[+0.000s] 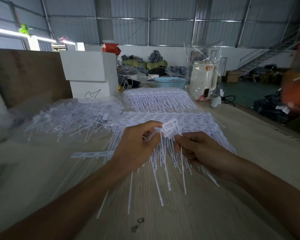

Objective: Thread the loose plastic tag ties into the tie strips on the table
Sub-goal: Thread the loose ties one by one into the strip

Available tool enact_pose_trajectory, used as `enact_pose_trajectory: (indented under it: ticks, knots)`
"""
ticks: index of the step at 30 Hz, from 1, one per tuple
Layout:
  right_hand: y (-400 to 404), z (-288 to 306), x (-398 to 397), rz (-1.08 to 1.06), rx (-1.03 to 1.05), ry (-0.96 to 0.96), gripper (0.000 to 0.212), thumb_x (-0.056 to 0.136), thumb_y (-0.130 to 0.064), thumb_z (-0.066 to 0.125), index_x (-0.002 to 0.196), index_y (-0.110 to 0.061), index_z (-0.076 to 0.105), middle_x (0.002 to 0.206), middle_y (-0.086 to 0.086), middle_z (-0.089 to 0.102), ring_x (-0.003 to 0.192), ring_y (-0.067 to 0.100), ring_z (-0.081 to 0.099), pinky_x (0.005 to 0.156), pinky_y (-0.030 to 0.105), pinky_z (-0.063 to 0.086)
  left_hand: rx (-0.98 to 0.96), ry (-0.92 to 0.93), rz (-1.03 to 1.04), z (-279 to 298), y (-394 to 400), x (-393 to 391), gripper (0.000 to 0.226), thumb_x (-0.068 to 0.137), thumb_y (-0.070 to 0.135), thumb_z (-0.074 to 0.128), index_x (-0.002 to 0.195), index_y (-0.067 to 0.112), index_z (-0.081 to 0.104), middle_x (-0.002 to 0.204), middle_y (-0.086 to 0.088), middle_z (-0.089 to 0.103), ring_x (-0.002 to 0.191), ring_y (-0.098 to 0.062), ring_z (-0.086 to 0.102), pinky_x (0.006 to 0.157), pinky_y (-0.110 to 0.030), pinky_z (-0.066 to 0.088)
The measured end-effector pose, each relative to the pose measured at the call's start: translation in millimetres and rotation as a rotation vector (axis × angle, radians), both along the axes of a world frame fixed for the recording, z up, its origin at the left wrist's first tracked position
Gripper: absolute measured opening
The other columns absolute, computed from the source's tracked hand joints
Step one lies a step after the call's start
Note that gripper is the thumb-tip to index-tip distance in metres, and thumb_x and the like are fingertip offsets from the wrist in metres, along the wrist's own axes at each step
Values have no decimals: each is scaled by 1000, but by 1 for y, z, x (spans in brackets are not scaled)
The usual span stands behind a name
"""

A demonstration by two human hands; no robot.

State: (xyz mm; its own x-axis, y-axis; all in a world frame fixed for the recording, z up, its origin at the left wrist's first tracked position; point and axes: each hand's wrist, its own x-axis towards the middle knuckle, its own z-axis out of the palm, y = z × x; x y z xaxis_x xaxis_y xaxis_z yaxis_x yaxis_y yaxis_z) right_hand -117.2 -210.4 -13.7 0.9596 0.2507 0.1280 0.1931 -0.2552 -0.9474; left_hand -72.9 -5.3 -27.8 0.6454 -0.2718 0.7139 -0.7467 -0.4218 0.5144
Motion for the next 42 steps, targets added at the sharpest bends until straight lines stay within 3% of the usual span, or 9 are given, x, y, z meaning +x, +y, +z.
enact_pose_trajectory:
  ticks: [7,10,16,22,26,28,33,38,42]
  knots:
    - [-1,-3,0,7,18,20,43,106,-32,43,71,-11,58,70,10,52,54,14,50,51,28,47,147,-77,19,9,3,-9,24,97,12,63,118,13,72,84,11,68,75,0,61,70,-17,46]
    - [-3,0,-1,35,-43,32,40,107,-31,42,77,-13,60,60,1,45,47,9,35,43,23,30,257,-82,19,11,6,-6,27,99,8,59,123,11,71,69,21,47,65,5,49,63,-10,31]
    - [-7,9,2,-162,-149,-96,39,107,-29,42,84,-9,66,53,-8,37,47,10,27,45,24,22,388,-48,52,5,5,-5,34,102,17,53,135,21,62,91,13,51,87,-9,52,77,-32,47]
    - [0,3,1,-191,-44,32,38,105,-39,45,87,-13,66,56,-7,39,46,8,28,43,22,22,332,30,-42,2,-10,-16,43,102,9,49,145,13,50,105,2,52,102,-11,45,85,-21,37]
    - [10,2,-5,-83,85,167,44,92,-60,55,65,-27,65,58,-6,30,50,9,23,42,22,19,270,5,-63,4,-16,-20,30,97,6,57,124,13,68,103,6,59,100,-12,54,88,-24,43]
    - [14,0,-6,-68,118,163,44,92,-56,58,59,-27,59,57,-7,28,48,8,22,41,20,19,186,-4,-75,5,-16,-23,22,92,5,64,110,15,74,98,9,65,96,-8,60,88,-20,45]
    - [12,1,-2,-185,185,131,34,96,-41,59,78,-12,64,55,-5,31,44,7,26,38,20,21,103,50,-37,10,-9,-18,31,94,10,64,123,18,70,118,6,71,108,0,62,93,-4,41]
    - [6,3,-2,-116,211,158,34,96,-43,57,78,-14,60,57,-4,29,45,7,23,37,19,19,300,-1,27,6,-2,-11,29,91,24,69,119,18,71,108,-1,72,99,-19,66,90,-36,51]
    - [6,0,-1,-91,101,33,34,97,-40,58,74,-16,61,56,-5,34,46,8,28,41,20,26,361,-90,23,2,0,-8,25,97,26,54,113,14,70,101,-1,71,91,-21,65,78,-39,52]
